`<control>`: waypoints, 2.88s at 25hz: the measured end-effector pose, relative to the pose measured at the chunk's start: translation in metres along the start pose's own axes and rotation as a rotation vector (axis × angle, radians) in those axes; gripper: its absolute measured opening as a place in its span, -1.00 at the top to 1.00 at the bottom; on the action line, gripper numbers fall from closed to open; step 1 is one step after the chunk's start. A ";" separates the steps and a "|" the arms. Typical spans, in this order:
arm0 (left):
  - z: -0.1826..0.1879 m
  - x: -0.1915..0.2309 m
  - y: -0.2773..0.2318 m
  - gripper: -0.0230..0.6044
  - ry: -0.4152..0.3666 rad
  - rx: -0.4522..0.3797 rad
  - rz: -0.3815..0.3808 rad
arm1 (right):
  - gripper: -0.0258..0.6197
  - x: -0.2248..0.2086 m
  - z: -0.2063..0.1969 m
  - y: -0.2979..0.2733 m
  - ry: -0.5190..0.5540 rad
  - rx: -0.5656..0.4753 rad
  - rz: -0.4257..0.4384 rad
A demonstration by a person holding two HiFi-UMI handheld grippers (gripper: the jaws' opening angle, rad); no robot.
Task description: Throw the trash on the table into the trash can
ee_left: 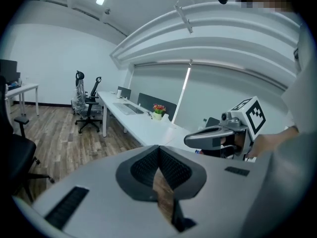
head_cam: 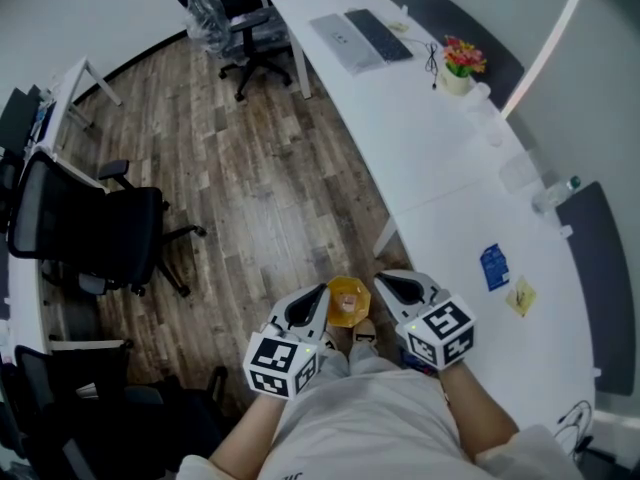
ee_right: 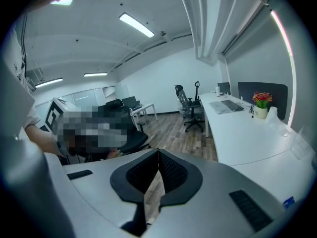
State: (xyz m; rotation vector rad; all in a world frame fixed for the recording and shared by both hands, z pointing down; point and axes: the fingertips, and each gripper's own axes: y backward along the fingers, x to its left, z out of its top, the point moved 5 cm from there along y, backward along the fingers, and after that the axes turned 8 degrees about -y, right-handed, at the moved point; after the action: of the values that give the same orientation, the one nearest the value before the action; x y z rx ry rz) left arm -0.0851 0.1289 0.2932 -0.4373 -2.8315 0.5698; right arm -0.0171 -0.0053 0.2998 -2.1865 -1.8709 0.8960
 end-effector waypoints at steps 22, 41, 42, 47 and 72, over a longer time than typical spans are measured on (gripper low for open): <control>0.001 -0.034 -0.022 0.92 -0.039 0.026 -0.149 | 0.82 -0.014 -0.018 0.048 -0.074 -0.055 -0.133; 0.015 -0.161 -0.124 0.92 -0.176 0.099 -0.495 | 0.82 -0.132 -0.086 0.231 -0.304 -0.205 -0.631; 0.016 -0.166 -0.128 0.92 -0.180 0.101 -0.506 | 0.82 -0.135 -0.090 0.237 -0.315 -0.208 -0.645; 0.017 -0.189 -0.146 0.92 -0.197 0.120 -0.547 | 0.82 -0.154 -0.109 0.258 -0.344 -0.194 -0.721; -0.012 -0.222 -0.209 0.92 -0.230 0.274 -0.573 | 0.19 -0.310 -0.231 0.269 -0.373 0.146 -0.931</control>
State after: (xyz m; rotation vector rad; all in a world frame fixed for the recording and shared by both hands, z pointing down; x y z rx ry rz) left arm 0.0736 -0.1243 0.3550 0.5034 -2.8200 0.8981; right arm 0.3142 -0.2915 0.4728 -0.8710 -2.4872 1.1738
